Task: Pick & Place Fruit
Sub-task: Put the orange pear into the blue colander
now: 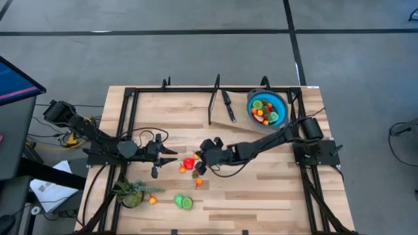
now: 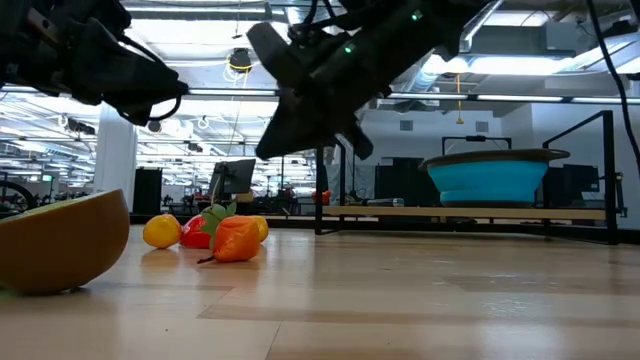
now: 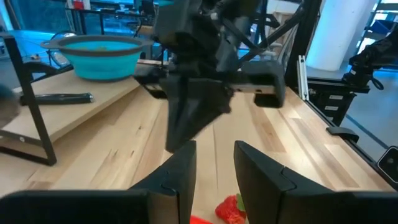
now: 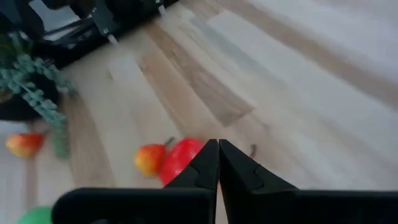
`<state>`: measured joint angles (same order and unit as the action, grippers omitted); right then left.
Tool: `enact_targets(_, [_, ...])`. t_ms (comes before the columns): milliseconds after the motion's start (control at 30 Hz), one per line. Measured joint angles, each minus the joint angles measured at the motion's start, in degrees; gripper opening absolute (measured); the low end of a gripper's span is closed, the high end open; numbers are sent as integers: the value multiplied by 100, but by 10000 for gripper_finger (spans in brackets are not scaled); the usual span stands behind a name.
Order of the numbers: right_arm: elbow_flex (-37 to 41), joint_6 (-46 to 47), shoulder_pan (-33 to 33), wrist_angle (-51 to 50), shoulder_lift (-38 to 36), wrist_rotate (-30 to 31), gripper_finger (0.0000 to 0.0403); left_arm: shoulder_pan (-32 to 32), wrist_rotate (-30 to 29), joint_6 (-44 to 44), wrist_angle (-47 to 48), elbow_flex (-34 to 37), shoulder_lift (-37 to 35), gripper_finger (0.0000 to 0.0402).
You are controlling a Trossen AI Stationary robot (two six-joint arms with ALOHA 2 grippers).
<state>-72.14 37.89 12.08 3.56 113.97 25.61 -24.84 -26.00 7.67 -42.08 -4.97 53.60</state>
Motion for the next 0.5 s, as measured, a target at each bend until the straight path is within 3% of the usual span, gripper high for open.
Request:
enact_targets(133, [-211, 427, 71, -111, 195, -9, 37, 13, -20, -16, -1, 0, 0, 103])
enact_targets(500, [-820, 953, 4, -140, 1064, -27, 202, 11, -39, -29, -24, 0, 0, 103])
